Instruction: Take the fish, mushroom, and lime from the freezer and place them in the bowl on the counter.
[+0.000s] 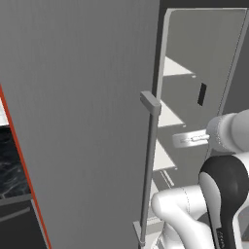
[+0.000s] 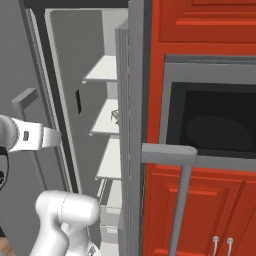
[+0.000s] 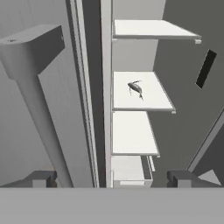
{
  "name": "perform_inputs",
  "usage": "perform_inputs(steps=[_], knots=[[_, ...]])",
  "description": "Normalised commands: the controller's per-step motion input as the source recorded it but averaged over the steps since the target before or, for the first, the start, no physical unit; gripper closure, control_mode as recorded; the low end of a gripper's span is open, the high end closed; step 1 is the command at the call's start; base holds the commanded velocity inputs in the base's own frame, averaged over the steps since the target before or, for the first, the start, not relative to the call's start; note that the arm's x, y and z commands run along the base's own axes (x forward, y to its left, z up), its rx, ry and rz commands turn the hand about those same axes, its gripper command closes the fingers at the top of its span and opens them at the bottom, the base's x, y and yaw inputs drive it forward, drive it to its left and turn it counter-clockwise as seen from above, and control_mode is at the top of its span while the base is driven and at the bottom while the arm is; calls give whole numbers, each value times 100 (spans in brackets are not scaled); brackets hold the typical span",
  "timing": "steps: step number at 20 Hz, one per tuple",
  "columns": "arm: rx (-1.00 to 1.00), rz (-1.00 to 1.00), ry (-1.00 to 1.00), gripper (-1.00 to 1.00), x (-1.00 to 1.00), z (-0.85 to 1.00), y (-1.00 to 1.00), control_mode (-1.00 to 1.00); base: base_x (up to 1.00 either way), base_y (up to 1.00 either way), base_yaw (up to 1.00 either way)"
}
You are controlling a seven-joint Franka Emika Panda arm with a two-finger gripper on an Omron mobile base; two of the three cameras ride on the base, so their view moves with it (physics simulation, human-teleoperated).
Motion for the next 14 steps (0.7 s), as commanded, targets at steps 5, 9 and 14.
perform_inputs(steps=[5, 9, 14], knots=[[0, 0, 0, -100, 0, 0, 0, 100, 7, -57, 0], [2, 0, 0, -100, 3, 1, -12, -100, 9, -34, 0], [3, 0, 0, -100, 0, 5, -54, -100, 0, 0, 0]])
